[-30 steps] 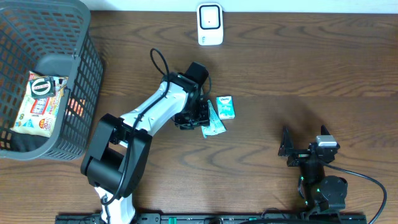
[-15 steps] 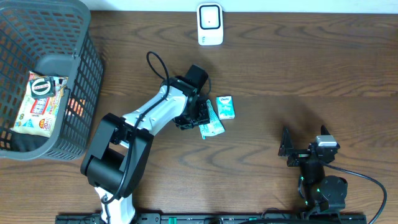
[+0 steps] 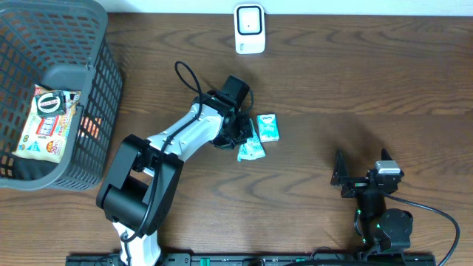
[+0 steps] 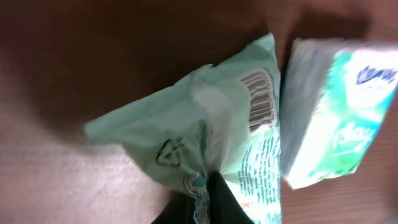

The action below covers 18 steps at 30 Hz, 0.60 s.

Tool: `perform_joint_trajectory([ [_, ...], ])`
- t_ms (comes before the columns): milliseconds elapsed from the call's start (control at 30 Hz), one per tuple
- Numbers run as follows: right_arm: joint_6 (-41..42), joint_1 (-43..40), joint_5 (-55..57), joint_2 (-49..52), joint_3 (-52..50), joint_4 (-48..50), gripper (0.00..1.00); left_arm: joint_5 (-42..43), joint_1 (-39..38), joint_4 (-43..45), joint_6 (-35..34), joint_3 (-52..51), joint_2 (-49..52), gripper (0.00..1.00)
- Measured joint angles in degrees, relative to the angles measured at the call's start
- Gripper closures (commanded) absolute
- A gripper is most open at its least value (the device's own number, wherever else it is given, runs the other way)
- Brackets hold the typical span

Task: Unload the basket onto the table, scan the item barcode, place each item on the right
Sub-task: 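Carry the green pack beside the tissue pack and release it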

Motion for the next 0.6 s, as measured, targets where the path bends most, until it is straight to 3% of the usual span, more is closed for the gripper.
perform_joint_trajectory([
  [600,0.0,0.0,0.0,0.0,0.0,0.0,0.01,-1.5,0.5,12.9,4.5,0.0,0.0,0.92],
])
